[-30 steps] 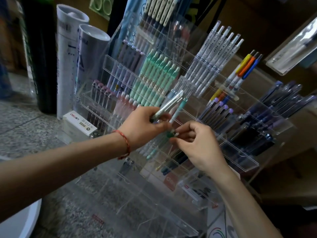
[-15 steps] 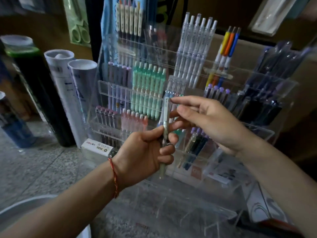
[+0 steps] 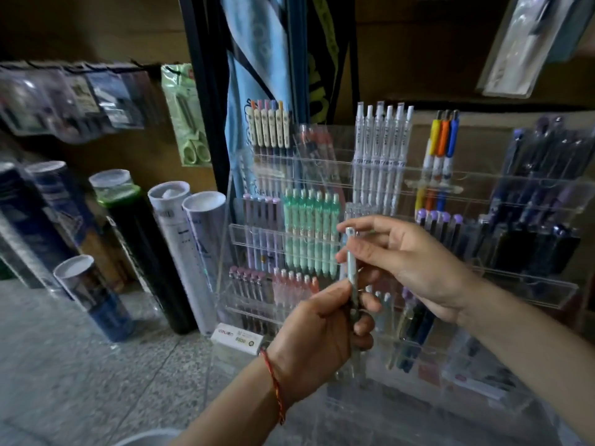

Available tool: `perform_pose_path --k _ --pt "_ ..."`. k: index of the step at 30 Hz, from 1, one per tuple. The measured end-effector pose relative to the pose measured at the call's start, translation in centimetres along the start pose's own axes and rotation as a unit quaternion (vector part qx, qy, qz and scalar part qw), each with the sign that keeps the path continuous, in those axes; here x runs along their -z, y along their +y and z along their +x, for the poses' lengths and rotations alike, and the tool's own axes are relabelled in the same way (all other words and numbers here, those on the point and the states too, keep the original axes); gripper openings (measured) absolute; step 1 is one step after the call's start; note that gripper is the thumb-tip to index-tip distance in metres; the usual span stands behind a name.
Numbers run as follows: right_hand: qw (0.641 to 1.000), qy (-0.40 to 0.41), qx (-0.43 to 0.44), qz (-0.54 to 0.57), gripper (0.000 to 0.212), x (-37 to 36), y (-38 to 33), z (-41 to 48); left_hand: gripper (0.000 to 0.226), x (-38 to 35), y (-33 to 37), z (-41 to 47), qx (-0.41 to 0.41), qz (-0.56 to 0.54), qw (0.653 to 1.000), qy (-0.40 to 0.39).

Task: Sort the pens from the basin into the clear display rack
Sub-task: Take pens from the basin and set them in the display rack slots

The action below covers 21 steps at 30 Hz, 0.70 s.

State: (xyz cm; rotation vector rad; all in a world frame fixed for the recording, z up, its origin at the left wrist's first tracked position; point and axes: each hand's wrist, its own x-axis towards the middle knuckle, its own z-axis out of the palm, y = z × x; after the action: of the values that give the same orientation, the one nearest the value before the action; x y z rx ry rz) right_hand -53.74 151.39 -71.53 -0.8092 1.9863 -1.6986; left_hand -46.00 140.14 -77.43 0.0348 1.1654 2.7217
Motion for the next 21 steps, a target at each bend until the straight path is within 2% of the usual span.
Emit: perform_pose_path --k 4,9,11,13,16,21 --pt "0.999 0.025 0.034 0.022 0.023 -0.6 0.1 1.4 0.031 1.4 0.9 -1.4 0.021 0.113 0.991 0.076" --pt "0.994 0.072 0.061 0.051 0.023 -0.9 -0.8 2.5 0.025 4.6 2.3 -4.5 0.041 0.249 0.953 0.165" --pt "0.996 0.061 0.067 0.022 0.02 -1.1 -0.8 2.2 0.023 6.0 2.0 -6.0 0.063 0.303 0.934 0.178" --pt "0.995 0.036 0.075 -0.051 0.019 -1.6 0.0 1.3 0.024 7.3 0.9 -7.7 0.085 0.362 0.911 0.182" --pt "0.987 -0.001 0.079 -0.138 0.017 -2.4 1.8 -0.3 0.028 8.4 -0.9 -9.4 0.061 0.433 0.876 0.203" --pt "0.986 0.007 0.08 -0.148 0.018 -2.4 3.2 -1.2 0.035 8.5 -3.5 -9.5 0.051 0.46 0.86 0.213"
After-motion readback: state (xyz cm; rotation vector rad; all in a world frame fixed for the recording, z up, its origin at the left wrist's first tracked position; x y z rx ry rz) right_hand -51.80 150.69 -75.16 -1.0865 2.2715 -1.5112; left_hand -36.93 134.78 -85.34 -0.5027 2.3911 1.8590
